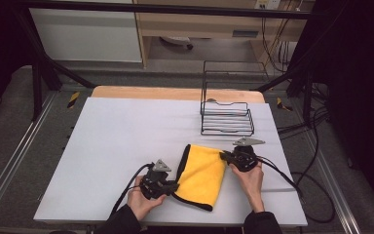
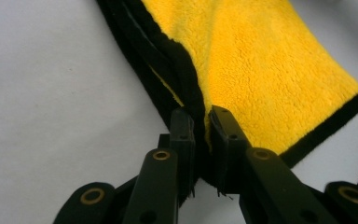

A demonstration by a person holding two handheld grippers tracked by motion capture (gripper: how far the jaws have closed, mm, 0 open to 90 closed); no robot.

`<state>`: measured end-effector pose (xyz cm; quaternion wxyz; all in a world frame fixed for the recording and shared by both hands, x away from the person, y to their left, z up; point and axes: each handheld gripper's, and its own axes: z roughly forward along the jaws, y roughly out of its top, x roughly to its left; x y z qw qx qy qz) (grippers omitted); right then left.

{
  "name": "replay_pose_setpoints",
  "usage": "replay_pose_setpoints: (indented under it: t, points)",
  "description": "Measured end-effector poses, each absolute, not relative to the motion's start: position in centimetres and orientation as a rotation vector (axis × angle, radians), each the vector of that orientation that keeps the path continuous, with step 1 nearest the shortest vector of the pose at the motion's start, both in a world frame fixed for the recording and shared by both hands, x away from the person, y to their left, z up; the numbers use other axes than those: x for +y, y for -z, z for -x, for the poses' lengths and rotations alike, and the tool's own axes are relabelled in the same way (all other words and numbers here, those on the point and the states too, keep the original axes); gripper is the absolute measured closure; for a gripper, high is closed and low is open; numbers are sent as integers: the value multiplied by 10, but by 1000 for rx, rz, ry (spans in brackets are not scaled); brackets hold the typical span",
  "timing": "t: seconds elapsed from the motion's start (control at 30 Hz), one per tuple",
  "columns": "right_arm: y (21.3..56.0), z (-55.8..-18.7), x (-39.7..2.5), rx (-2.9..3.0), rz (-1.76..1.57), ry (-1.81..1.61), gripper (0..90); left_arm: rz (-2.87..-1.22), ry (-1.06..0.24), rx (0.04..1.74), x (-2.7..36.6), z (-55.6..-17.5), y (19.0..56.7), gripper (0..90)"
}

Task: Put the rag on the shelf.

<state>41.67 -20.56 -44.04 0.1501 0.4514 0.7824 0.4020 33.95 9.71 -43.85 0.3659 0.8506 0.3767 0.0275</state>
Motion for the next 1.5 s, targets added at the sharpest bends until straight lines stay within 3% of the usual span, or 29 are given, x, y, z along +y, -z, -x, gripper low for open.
replay_pose_setpoints:
  t: [0.17, 0.2, 0.23, 0.27, 0.3, 0.37, 0.4, 0.43, 0.5, 0.63, 0.67, 0.8, 1.1, 1.2, 1.23, 1.4, 1.5]
  points:
    - [449, -420, -202, 2260, -1271, -1127, 792, -2188, -93, 960, 98, -338, 438, 741]
    - [444, -417, -204, 2227, -1262, -1175, 716, -2188, -93, 956, 99, -338, 437, 712]
    - [444, -417, -204, 2227, -1262, -1175, 716, -2194, -98, 942, 100, -338, 434, 712]
    - [438, -413, -207, 2215, -1254, -1220, 628, -2191, -104, 930, 102, -338, 431, 639]
    - [438, -413, -207, 2215, -1254, -1220, 628, -2187, -111, 918, 104, -338, 427, 639]
    - [433, -406, -210, 2197, -1235, -1244, 500, -2171, -161, 906, 109, -344, 413, 544]
    - [433, -406, -210, 2197, -1235, -1244, 500, -2171, -161, 906, 109, -344, 413, 517]
    - [430, -401, -212, 2182, -1237, -1252, 406, -2157, -191, 913, 111, -354, 406, 503]
    - [429, -398, -213, 2178, -1237, -1256, 370, -2149, -207, 922, 112, -359, 403, 500]
    - [427, -390, -217, 2171, -1239, -1271, 265, -2114, -200, 947, 106, -383, 397, 573]
    - [427, -386, -221, 2166, -1257, -1280, 204, -2113, -199, 945, 101, -388, 398, 630]
    - [431, -377, -231, 2156, -1278, -1274, 139, -2157, -166, 965, 81, -404, 407, 691]
    - [436, -365, -240, 2159, -1294, -1268, 110, -2256, -186, 980, 57, -415, 430, 744]
    - [437, -365, -238, 2171, -1292, -1255, 111, -2268, -216, 971, 55, -413, 430, 818]
    - [438, -365, -237, 2173, -1290, -1247, 113, -2271, -228, 962, 55, -412, 429, 898]
    - [440, -366, -236, 2182, -1289, -1238, 113, -2265, -246, 950, 62, -413, 425, 900]
    - [441, -366, -235, 2192, -1284, -1230, 113, -2247, -187, 942, 67, -416, 424, 900]
